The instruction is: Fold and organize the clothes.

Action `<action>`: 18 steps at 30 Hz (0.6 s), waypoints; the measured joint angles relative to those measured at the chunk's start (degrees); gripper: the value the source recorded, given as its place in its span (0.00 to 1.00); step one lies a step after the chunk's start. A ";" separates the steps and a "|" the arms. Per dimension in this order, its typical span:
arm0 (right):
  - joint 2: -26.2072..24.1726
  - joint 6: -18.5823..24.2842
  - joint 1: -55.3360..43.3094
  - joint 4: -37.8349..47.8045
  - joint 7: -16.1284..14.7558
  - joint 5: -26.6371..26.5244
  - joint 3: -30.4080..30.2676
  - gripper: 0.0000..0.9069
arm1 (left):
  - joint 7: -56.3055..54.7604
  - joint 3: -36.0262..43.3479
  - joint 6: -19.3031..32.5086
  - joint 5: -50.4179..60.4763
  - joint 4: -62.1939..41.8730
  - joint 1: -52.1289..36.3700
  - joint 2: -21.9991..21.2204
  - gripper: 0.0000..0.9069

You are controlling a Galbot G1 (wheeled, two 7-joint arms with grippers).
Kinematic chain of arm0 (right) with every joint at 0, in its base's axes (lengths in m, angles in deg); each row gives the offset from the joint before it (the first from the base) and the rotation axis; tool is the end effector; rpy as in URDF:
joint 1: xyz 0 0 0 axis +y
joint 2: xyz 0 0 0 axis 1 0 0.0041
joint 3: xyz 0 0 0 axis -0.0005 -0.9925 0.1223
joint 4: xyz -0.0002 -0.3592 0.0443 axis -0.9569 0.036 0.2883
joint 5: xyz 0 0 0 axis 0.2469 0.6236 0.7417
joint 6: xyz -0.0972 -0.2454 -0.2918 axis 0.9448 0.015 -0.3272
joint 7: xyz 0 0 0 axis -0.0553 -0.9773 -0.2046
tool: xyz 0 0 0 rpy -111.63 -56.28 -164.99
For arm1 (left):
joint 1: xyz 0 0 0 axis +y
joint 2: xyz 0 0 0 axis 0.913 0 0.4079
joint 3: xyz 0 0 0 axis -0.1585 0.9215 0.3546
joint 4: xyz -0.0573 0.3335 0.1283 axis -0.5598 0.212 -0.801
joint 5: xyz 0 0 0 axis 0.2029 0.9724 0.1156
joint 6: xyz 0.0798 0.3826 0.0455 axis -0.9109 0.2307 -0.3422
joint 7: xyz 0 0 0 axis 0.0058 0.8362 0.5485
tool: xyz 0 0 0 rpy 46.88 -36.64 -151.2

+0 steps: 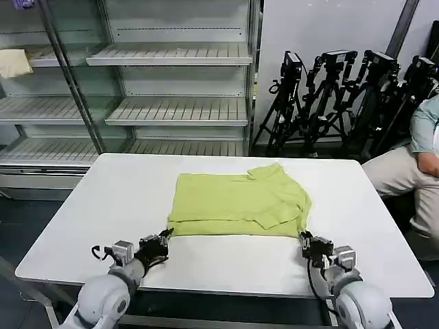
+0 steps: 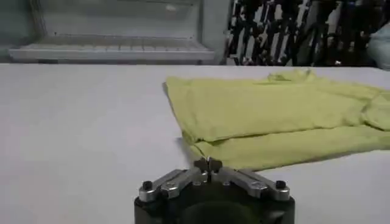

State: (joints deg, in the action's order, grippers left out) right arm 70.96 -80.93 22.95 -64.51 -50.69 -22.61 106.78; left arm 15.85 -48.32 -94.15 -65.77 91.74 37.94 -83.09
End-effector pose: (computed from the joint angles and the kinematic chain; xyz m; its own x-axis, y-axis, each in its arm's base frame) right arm 0.2534 -0.0640 -0.2530 -0.9042 -0.1691 0.3923 -0.2216 0.9708 -0.0923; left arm 0.2923 0.0456 -0.2632 -0.8450 0.2844 0.4529 0.2861 0.9559 -0.0664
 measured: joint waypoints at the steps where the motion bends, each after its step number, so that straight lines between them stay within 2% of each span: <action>1: -0.08 0.36 1.26 -1.00 0.01 0.43 0.34 0.00 | 0.13 -0.45 0.10 0.38 1.02 1.22 0.16 0.01; 6: -0.62 2.13 7.68 -4.91 0.29 2.02 2.22 0.00 | 0.80 -3.65 1.10 2.41 5.94 8.15 0.92 0.01; 7: -0.78 2.44 8.92 -5.47 0.29 2.18 2.69 1.00 | 0.75 -4.36 1.47 2.77 6.53 9.38 1.03 0.21; 8: -0.94 2.64 9.94 -6.00 0.27 2.28 3.11 1.00 | 0.61 -5.03 1.85 3.04 7.03 10.60 1.22 1.00; 18: -2.31 4.03 14.44 -11.44 -0.42 -0.43 5.67 1.00 | 0.23 -9.07 4.81 3.20 12.07 17.41 2.17 1.00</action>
State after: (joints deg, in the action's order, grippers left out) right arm 68.65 -76.90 37.39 -75.95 -51.11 -23.04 112.45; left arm 16.08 -57.38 -89.33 -62.57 103.80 55.35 -80.92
